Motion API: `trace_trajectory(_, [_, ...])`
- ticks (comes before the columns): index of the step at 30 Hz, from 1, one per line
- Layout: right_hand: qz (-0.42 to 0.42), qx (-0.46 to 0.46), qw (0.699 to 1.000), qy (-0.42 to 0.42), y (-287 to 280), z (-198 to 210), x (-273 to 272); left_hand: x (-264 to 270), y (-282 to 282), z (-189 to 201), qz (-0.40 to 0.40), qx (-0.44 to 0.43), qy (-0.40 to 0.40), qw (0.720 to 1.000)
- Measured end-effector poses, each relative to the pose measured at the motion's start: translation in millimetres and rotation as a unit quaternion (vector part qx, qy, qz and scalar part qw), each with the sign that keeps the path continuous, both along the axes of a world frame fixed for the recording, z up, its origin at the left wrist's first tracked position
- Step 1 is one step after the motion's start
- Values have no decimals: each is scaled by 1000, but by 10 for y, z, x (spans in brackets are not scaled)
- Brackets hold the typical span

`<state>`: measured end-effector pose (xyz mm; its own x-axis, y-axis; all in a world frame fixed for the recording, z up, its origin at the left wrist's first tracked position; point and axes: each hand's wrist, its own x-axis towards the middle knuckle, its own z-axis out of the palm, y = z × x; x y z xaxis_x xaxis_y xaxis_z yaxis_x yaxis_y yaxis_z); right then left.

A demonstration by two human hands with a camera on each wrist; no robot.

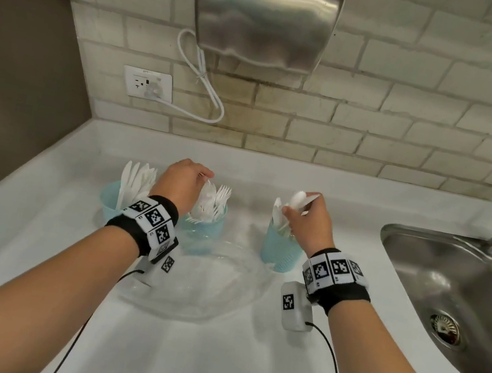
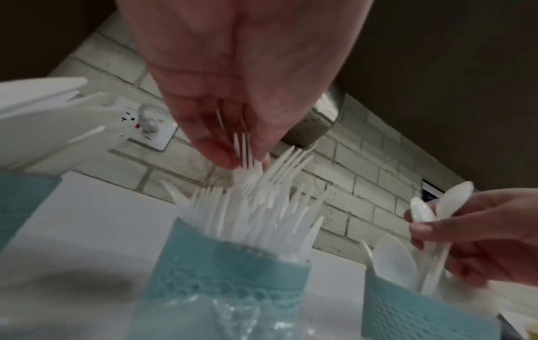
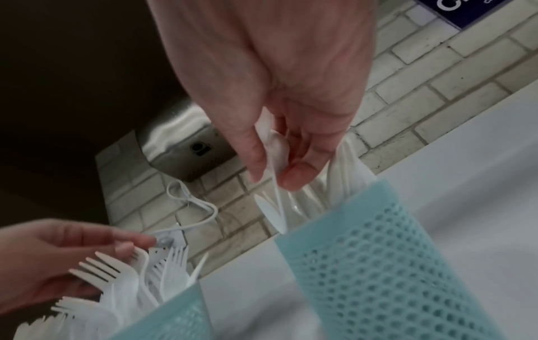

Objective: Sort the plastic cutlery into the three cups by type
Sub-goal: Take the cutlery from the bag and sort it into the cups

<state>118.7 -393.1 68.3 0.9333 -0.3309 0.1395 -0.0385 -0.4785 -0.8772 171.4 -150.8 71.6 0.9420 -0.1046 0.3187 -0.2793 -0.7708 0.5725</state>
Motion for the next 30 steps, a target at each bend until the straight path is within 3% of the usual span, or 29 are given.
trace_trajectory(3, [-11, -3, 1000, -22, 20, -59, -5, -103, -40, -53, -63, 5, -15, 998])
trace_trajectory(6, [-17, -36, 998, -47, 22, -57, -29, -140, -34, -141, -93, 65, -3, 994])
trace_trajectory(10, [-12, -101, 995, -14, 30, -71, -65, -84, 3, -239, -103, 167, -30, 980])
trace_trajectory(15, [19, -155, 988, 17, 24, -166, -114, -111, -53, -252, -73, 193, -46, 977])
trace_trajectory(18, [34, -194, 980, 27, 26, -156, -135, -131, -71, -236, -87, 175, -61, 979])
trace_trajectory(20, [37, -223, 974, 22, 46, -115, -179, -151, -55, -157, -102, 152, -29, 983])
trace_trajectory(23, [22, -250, 967, -45, 160, -40, -330, -271, 37, 2, -107, 80, 19, 991])
trace_trajectory(26, [54, -214, 969, -107, 355, -41, -492, -502, 206, 52, -82, 67, -22, 994])
trace_trajectory(30, [137, -254, 957, -25, 544, -310, -608, -906, 517, -102, -28, 50, -51, 997])
